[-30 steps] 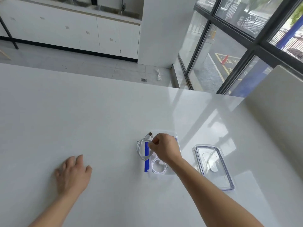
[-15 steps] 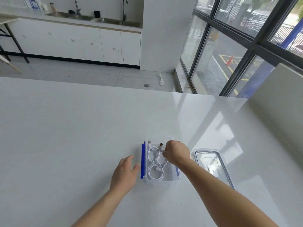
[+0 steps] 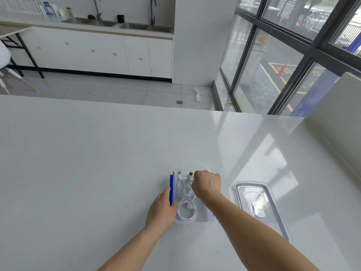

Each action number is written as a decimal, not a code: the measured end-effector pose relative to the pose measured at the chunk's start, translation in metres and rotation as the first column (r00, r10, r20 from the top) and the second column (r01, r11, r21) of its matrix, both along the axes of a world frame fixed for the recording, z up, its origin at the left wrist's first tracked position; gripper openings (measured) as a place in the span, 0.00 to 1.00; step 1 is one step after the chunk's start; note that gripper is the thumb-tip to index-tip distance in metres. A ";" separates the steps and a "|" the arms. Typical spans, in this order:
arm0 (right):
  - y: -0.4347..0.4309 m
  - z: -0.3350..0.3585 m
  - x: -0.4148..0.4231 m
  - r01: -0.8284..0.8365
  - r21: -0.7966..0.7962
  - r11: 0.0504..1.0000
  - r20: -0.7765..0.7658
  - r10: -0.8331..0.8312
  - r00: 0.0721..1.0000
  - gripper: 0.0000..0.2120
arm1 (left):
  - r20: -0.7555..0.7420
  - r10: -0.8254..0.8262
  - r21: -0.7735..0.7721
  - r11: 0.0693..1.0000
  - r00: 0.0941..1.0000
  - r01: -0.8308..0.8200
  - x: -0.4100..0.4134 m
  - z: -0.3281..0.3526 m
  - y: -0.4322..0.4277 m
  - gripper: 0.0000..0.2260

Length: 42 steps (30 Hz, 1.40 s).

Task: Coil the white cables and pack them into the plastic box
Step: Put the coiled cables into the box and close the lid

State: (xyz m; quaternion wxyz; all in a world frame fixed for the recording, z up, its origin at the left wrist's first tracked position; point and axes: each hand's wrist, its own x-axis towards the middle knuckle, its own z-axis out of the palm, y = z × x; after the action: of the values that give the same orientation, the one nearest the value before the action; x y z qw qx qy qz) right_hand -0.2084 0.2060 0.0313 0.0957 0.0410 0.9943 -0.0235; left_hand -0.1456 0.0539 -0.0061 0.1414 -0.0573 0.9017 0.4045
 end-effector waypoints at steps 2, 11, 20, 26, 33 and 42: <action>-0.001 0.000 0.001 -0.002 0.029 1.000 -0.001 0.002 1.000 0.11 | -0.005 -0.003 0.012 1.000 1.000 0.003 0.000 -0.002 0.000 0.18; -0.001 -0.012 -0.002 -0.033 0.109 0.993 0.005 0.032 0.999 0.16 | 0.012 -0.006 0.029 1.000 1.000 0.005 0.002 -0.004 -0.002 0.22; 0.010 -0.015 0.017 -0.017 -0.104 0.994 -0.159 0.000 0.987 0.05 | -0.013 -0.039 0.016 0.999 0.999 0.039 0.001 -0.003 -0.003 0.19; 0.046 -0.011 0.054 0.156 -0.321 0.934 -0.217 -0.233 0.948 0.09 | -0.018 -0.036 0.024 0.999 0.999 0.036 0.000 -0.008 -0.006 0.16; 0.132 -0.029 0.108 0.414 -0.312 0.855 -0.068 -0.455 0.888 0.05 | -0.037 -0.021 0.026 0.999 0.999 0.022 -0.001 -0.013 -0.004 0.15; 0.148 -0.048 0.126 0.430 -0.211 0.878 0.011 -0.438 0.899 0.14 | 0.024 0.053 0.110 0.992 0.998 -0.055 -0.003 -0.012 -0.002 0.20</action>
State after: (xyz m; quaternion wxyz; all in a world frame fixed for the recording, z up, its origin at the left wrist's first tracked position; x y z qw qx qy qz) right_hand -0.0824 0.3538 -0.0172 0.0735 0.2518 0.9534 -0.1490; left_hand -0.1482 0.0523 -0.0177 0.1427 -0.0780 0.8744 0.4571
